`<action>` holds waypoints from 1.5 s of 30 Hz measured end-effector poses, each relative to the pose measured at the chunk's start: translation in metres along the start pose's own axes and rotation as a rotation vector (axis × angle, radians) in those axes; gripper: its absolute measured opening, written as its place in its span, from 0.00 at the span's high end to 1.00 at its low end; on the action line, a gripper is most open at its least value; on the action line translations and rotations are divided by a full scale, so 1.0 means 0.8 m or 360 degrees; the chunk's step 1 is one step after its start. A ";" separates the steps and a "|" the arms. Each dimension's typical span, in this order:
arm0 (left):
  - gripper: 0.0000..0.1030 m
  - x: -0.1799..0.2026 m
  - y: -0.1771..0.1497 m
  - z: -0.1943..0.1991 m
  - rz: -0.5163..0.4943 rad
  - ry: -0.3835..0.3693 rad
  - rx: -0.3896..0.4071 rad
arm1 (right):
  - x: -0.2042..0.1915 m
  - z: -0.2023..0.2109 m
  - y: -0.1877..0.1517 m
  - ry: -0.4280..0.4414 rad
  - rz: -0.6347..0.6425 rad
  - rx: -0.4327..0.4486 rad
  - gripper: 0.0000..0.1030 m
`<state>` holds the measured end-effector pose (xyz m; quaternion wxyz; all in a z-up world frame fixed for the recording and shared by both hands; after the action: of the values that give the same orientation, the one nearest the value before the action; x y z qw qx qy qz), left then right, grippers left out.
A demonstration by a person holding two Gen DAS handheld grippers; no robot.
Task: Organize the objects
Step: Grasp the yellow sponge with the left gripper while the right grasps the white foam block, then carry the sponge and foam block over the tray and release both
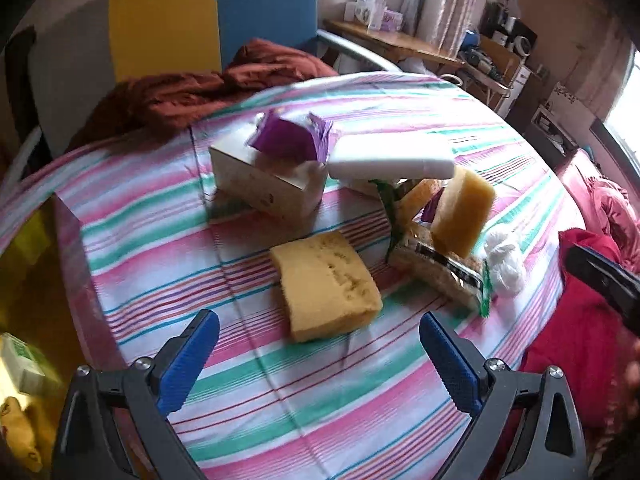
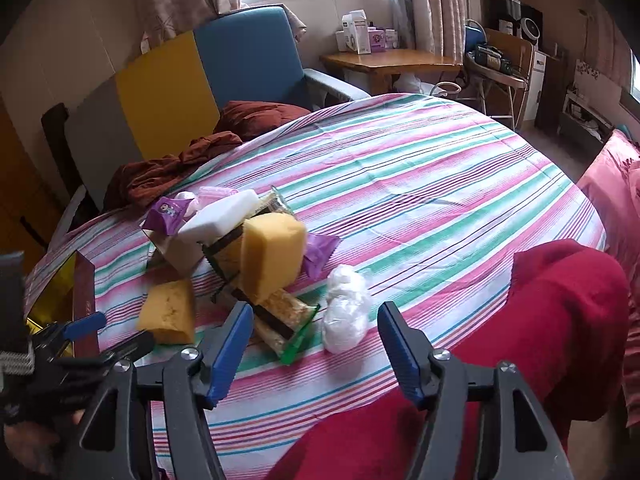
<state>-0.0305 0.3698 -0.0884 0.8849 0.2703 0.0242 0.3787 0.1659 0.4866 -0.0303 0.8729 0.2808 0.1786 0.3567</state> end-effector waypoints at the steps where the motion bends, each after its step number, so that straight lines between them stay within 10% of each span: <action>1: 0.02 0.002 0.002 -0.005 0.0003 0.0002 -0.0008 | 0.002 -0.001 0.000 -0.0003 0.0005 -0.0004 0.36; 7: 0.07 0.011 0.012 -0.036 -0.0014 0.0025 -0.0044 | 0.010 -0.009 0.002 -0.0008 0.0061 -0.0054 0.36; 12: 0.42 0.005 0.004 -0.061 -0.0037 -0.0008 -0.0117 | 0.007 -0.017 0.008 0.0032 0.0080 -0.0083 0.36; 21: 0.44 -0.008 -0.032 -0.036 -0.0072 -0.0040 -0.0046 | -0.062 -0.036 0.061 0.0235 0.0487 -0.0063 0.29; 31: 0.44 -0.017 -0.062 -0.015 -0.0076 -0.0075 -0.0045 | -0.154 -0.138 0.117 0.0236 0.1272 -0.0416 0.20; 38: 0.44 -0.018 -0.068 -0.012 -0.0077 -0.0098 -0.0027 | -0.170 -0.189 0.115 0.0231 0.1367 -0.0631 0.24; 45: 0.45 -0.016 -0.076 -0.003 -0.0089 -0.0078 -0.0008 | -0.163 -0.153 0.093 0.0267 0.1312 -0.0562 0.42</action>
<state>-0.0006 0.3280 -0.1229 0.8961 0.2765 0.0091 0.3470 -0.0247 0.4803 -0.0652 0.6751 0.1455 0.0584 0.7208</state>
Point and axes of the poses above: each gripper's, at about its wrist camera, not at the fingertips, and z roughly against the way its jaws point, x to its right, y to its top, the point moved 2 cm from there along -z, roughly the way its jaws point, and after that the axes turned 4 degrees about z, right-handed, at the moved point
